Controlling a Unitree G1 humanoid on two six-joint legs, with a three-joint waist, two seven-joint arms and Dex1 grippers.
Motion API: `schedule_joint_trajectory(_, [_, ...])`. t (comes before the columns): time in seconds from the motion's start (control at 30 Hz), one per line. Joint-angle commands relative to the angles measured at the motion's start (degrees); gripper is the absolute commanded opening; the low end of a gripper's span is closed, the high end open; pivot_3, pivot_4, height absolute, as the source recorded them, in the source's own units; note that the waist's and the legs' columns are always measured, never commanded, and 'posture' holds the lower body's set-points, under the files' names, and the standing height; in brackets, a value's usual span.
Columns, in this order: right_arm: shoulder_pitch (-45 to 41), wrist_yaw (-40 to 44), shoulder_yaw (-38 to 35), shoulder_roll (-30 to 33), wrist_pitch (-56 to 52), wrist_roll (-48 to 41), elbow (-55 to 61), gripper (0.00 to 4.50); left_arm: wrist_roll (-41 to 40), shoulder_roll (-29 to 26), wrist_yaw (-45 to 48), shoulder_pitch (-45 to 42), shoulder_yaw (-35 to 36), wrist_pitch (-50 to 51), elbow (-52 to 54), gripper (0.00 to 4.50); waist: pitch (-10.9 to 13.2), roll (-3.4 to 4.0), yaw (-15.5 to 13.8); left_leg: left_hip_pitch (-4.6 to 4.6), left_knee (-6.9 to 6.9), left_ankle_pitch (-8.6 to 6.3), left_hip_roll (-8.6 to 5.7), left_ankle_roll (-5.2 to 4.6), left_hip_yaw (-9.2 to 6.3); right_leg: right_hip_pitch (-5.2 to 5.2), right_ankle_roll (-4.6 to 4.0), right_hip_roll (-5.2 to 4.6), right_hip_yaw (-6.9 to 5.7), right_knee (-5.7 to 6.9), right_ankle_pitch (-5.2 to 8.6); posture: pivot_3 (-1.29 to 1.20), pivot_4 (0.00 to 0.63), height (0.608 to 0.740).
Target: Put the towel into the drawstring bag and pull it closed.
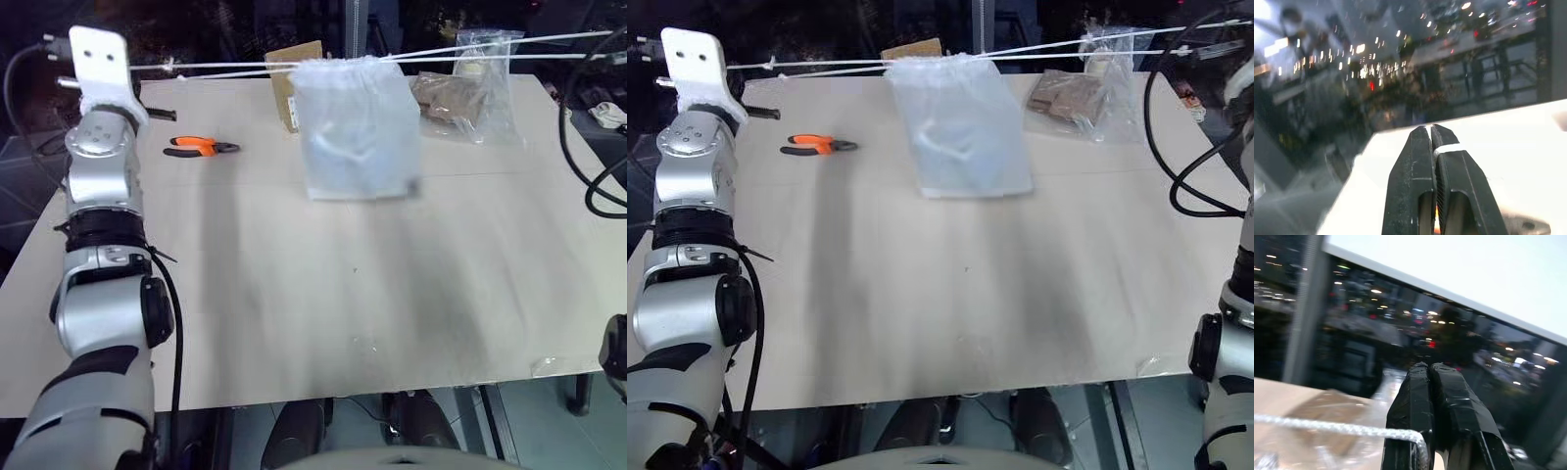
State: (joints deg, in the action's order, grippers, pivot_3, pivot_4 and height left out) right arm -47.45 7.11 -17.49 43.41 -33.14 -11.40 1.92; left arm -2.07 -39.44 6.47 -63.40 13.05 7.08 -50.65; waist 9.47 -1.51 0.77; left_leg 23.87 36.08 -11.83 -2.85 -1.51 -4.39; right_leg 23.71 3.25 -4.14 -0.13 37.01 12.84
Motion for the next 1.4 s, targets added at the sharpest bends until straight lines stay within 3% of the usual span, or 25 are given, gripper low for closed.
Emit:
schedule_joint_trajectory(0.03, [-2.29, -4.34, -6.54, 4.78, 5.45, 3.95, -7.71, 0.00, -1.18, -5.51, -5.06, -3.17, 4.42, -0.72, -6.03, 0.09, 0.00, -0.01, 0.00, 0.00, 0.01, 0.00, -0.01, 0.00, 0.02, 0.00, 0.02, 0.00, 0.02, 0.00, -0.01, 0.00, 0.150, 0.740])
schedule_joint_trajectory(0.23, [-12.35, -1.21, -2.54, 6.64, 18.59, 3.73, -26.59, 0.00, -4.10, -6.53, -3.75, -12.17, 4.62, -5.46, -13.42, 0.09, 0.08, -0.03, 0.14, 0.01, 0.03, -0.01, -0.03, -0.02, 0.11, 0.00, 0.11, 0.00, 0.12, -0.06, -0.06, 0.00, 0.150, 0.740])
schedule_joint_trajectory(0.3, [-11.46, 8.10, -3.42, 4.63, 16.95, -3.48, -25.51, 0.00, -6.33, -5.78, 3.30, -12.41, 4.61, -7.77, -12.21, 0.09, 0.08, -0.04, 0.22, 0.01, -0.01, -0.01, -0.01, -0.02, 0.12, 0.00, 0.11, 0.00, 0.13, -0.13, -0.06, 0.00, 0.150, 0.740])
schedule_joint_trajectory(0.4, [4.85, 25.12, -5.08, 3.20, 5.09, -19.56, -5.36, 0.00, -13.54, -3.46, 18.93, -3.97, 5.67, -2.25, -1.23, 0.09, -0.06, 0.00, 0.41, 0.01, -0.15, -0.01, 0.10, -0.01, 0.16, -0.07, 0.11, 0.03, 0.10, -0.24, -0.05, 0.00, 0.150, 0.740])
schedule_joint_trajectory(0.47, [19.18, 27.74, -6.91, 2.22, -2.53, -27.89, 9.68, 0.00, -19.54, -1.88, 26.67, 9.57, 5.39, 5.00, 15.66, 0.09, -0.18, 0.23, 0.49, 0.09, -0.17, 0.06, 0.18, 0.12, 0.21, -0.10, 0.20, -0.02, 0.15, -0.17, 0.02, 0.00, 0.150, 0.740])
schedule_joint_trajectory(0.57, [37.62, 27.25, -5.50, -0.19, -9.73, -36.12, 27.55, 0.00, -26.97, 0.87, 28.27, 28.65, 5.63, 16.32, 37.24, 0.09, -0.23, 0.54, 0.62, 0.38, -0.16, -0.03, 0.14, -0.01, 0.19, 0.12, 0.29, -0.43, 0.56, -0.18, 0.08, 0.00, 0.150, 0.740])
schedule_joint_trajectory(0.7, [50.34, 25.93, 4.19, -0.13, -9.95, -29.53, 36.42, 0.00, -28.49, 4.63, 25.96, 41.86, 1.47, 24.29, 53.58, 0.09, -0.13, 0.17, 0.68, 0.81, 0.41, -0.22, 0.01, -0.30, 0.18, 0.58, 0.38, -0.41, 0.78, -0.15, -0.02, 0.00, 0.150, 0.740])
schedule_joint_trajectory(0.77, [50.53, 24.43, 7.80, -1.66, -8.00, -25.65, 34.52, 0.00, -27.67, 6.68, 25.67, 43.63, -1.16, 24.85, 55.42, 0.09, -0.08, 0.13, 0.03, 0.44, 0.45, -0.31, 0.04, -0.50, 0.12, 0.18, 0.21, -0.31, 0.70, -0.31, -0.19, 0.00, 0.150, 0.740])
schedule_joint_trajectory(0.87, [48.13, 23.53, 12.01, -2.42, -4.40, -19.25, 30.43, 0.00, -26.18, 7.84, 27.11, 44.05, -4.57, 24.80, 55.80, 0.09, -0.01, 0.42, -0.17, -0.84, 0.35, -0.45, 0.26, -0.27, 0.16, -1.27, 0.26, -0.29, 0.54, -0.89, -0.01, 0.00, 0.150, 0.740])
schedule_joint_trajectory(0.97, [48.46, 28.43, 14.71, -2.37, -1.12, -18.44, 29.65, 0.87, -24.91, 7.45, 32.60, 45.11, -8.75, 22.70, 54.93, 0.00, -0.02, 0.47, -0.12, -0.96, 0.25, -0.46, 0.51, -0.26, 0.20, -1.60, 0.27, -0.34, 0.24, -1.42, -0.01, 0.00, 0.150, 0.740])
schedule_joint_trajectory(1.07, [50.54, 30.40, 16.17, -1.82, 0.95, -16.18, 28.81, 2.30, -23.60, 4.56, 39.87, 47.42, -12.43, 21.50, 53.85, 0.86, -0.06, 0.45, -0.24, -1.01, 0.34, -0.43, 0.52, -0.26, 0.27, -1.53, 0.13, -0.39, 0.14, -1.20, -0.11, 0.00, 0.150, 0.740])
schedule_joint_trajectory(1.2, [57.37, 34.82, 13.48, 1.99, -1.48, -18.96, 32.92, 4.23, -22.96, -3.41, 47.51, 51.78, -12.83, 22.36, 55.87, 2.72, -0.17, 0.44, -0.26, -0.44, 0.22, -0.37, 0.53, -0.25, 0.30, -0.73, 0.12, -0.20, 0.09, -0.89, -0.40, 0.00, 0.150, 0.740])
schedule_joint_trajectory(1.23, [58.56, 35.36, 12.88, 2.62, -1.69, -19.38, 33.57, 4.50, -23.12, -4.80, 48.66, 52.60, -12.63, 22.45, 56.32, 3.15, -0.18, 0.43, -0.21, -0.15, 0.23, -0.31, 0.55, -0.01, 0.29, -0.39, 0.12, -0.02, 0.11, -0.79, -0.34, 0.00, 0.150, 0.740])
schedule_joint_trajectory(1.33, [64.10, 37.50, 8.02, 4.96, -4.37, -23.29, 36.80, 4.50, -24.27, -10.26, 52.10, 56.45, -9.47, 22.78, 57.99, 4.45, -0.23, 0.58, -0.12, 0.03, 0.13, -0.44, 0.58, 0.26, 0.25, -0.06, 0.07, -0.08, 0.30, -0.74, -0.16, 0.00, 0.150, 0.740])
schedule_joint_trajectory(1.4, [66.86, 38.42, 5.33, 5.93, -6.04, -25.53, 38.91, 4.50, -24.81, -12.54, 53.75, 58.03, -7.73, 22.36, 59.42, 4.45, -0.22, 0.59, -0.05, -0.04, 0.15, -0.76, 0.60, -0.21, 0.25, -0.09, 0.08, -0.03, 0.35, -0.78, -0.15, 0.00, 0.150, 0.740])
